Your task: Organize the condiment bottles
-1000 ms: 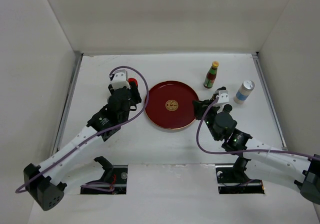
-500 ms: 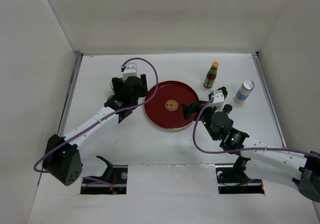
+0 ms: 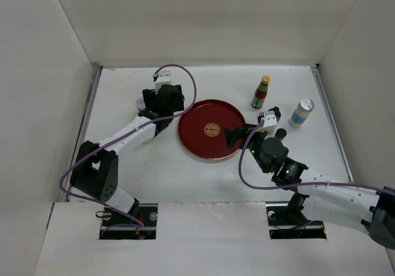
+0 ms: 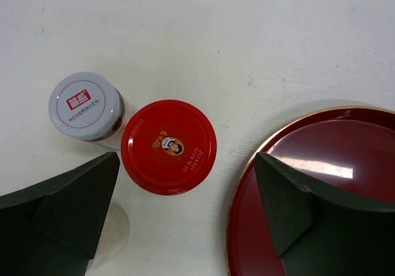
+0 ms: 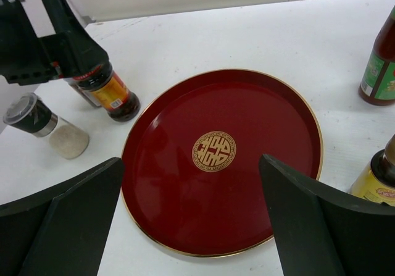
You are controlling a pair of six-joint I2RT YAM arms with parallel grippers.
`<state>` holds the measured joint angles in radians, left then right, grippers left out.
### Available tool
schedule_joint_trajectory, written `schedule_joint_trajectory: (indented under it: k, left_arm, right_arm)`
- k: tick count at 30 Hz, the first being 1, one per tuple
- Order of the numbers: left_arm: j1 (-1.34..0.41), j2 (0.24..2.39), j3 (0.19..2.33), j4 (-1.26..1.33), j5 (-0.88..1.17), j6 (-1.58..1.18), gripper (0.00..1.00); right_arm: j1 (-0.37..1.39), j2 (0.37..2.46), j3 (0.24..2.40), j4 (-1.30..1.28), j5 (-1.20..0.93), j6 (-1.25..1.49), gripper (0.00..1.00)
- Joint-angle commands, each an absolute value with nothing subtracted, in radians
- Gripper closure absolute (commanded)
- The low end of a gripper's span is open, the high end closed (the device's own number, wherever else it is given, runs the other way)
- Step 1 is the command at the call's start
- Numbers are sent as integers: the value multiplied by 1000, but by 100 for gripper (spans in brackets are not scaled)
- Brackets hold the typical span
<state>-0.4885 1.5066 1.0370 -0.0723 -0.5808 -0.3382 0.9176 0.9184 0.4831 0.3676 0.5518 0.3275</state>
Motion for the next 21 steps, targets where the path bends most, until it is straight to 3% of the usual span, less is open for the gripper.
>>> schedule_joint_trajectory:
  k: [1,15,21]
  left_arm:
    - [-473,1511,1077,-29,-577,-357,8]
    - [-438,1612,1075,11,-574,-385,11]
    - [-427,1634,1085,20,-532,-408,23]
  right_arm:
    - [923,907,518,411,543,316,3]
    - [923,925,522,411,543,318,2]
    - [923,930,522,411,543,319,2]
